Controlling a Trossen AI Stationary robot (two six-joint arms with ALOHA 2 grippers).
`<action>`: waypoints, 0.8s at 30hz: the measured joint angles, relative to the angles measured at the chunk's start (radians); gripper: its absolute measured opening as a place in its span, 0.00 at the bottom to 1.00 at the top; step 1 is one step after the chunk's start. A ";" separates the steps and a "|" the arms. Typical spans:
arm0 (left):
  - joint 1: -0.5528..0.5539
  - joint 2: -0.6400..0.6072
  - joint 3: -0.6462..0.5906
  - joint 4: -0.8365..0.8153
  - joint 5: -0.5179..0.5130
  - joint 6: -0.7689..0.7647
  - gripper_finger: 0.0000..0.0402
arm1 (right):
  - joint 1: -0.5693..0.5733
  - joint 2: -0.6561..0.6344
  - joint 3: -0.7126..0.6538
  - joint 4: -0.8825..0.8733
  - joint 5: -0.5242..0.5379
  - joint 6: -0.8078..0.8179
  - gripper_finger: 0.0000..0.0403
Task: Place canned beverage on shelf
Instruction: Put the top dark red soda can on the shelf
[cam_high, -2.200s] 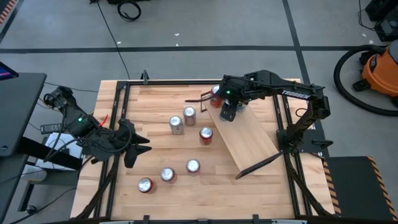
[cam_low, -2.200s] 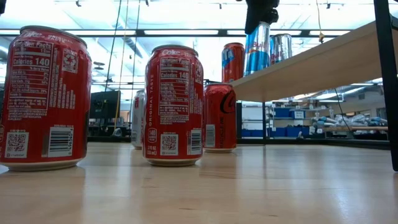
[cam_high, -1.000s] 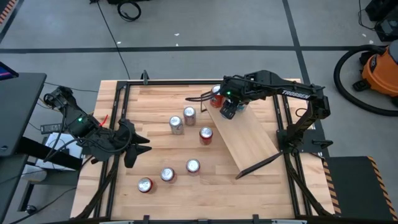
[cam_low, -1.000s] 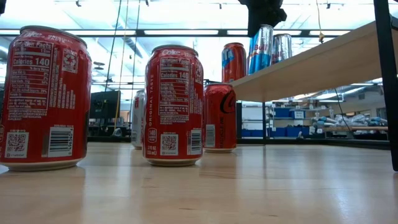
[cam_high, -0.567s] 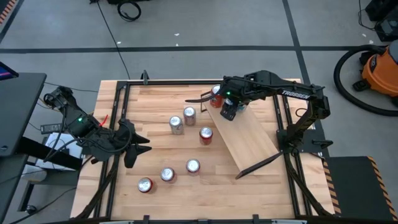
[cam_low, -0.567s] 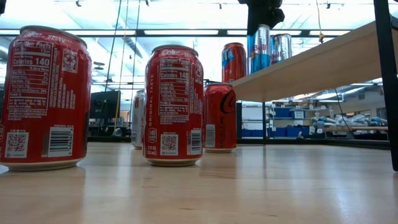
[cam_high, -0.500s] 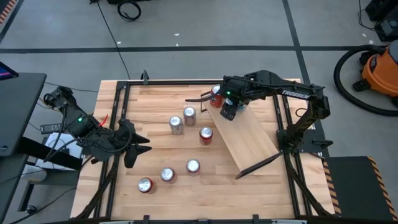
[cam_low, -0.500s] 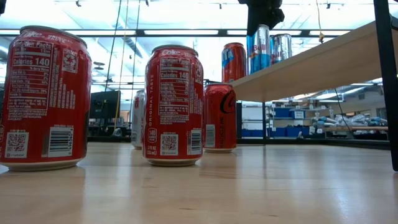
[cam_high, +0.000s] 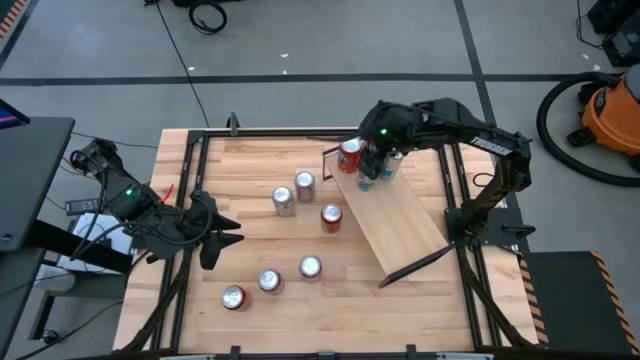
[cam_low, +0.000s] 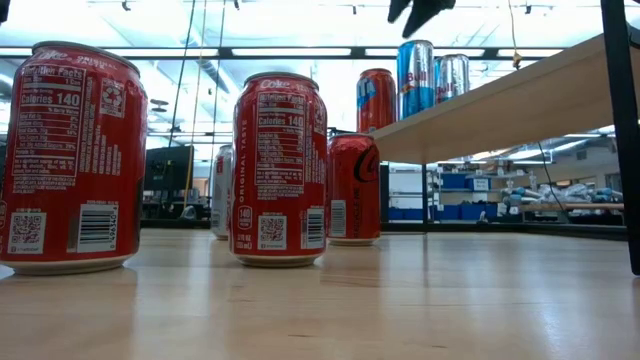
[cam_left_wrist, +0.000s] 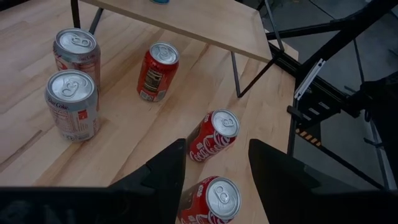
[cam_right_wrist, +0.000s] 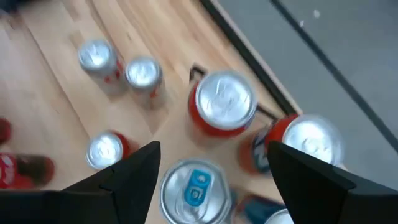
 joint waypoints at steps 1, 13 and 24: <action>0.000 0.000 0.000 0.000 -0.002 0.000 0.46 | 0.002 0.000 0.020 0.004 -0.001 -0.012 0.76; 0.000 0.000 0.000 0.002 -0.120 0.016 0.46 | 0.074 0.018 0.007 0.376 -0.480 -0.123 0.76; 0.000 0.000 0.000 0.011 -0.121 0.015 0.46 | 0.224 0.018 -0.179 0.516 -0.342 -0.210 0.76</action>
